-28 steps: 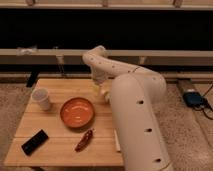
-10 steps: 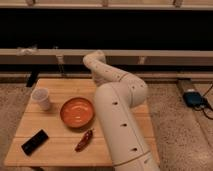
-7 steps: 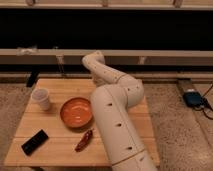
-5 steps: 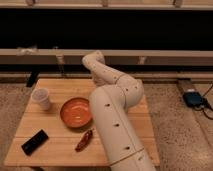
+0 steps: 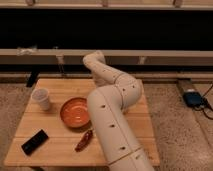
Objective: Stand the bottle upright
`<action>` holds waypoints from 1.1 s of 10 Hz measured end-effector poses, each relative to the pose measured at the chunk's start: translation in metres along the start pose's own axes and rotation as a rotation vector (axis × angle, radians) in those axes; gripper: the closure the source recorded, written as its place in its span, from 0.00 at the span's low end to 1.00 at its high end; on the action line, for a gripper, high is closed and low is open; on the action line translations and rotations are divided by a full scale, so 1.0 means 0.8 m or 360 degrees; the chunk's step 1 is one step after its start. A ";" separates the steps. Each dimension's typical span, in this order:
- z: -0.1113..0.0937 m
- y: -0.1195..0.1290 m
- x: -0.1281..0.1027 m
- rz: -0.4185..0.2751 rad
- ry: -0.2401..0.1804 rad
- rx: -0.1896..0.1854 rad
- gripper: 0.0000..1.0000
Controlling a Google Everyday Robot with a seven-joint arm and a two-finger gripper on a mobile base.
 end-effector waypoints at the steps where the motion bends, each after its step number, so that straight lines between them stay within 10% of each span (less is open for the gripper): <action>1: 0.002 0.000 -0.002 0.0003 -0.0016 0.0013 0.20; 11: -0.009 -0.011 -0.001 -0.0025 0.0016 0.0037 1.00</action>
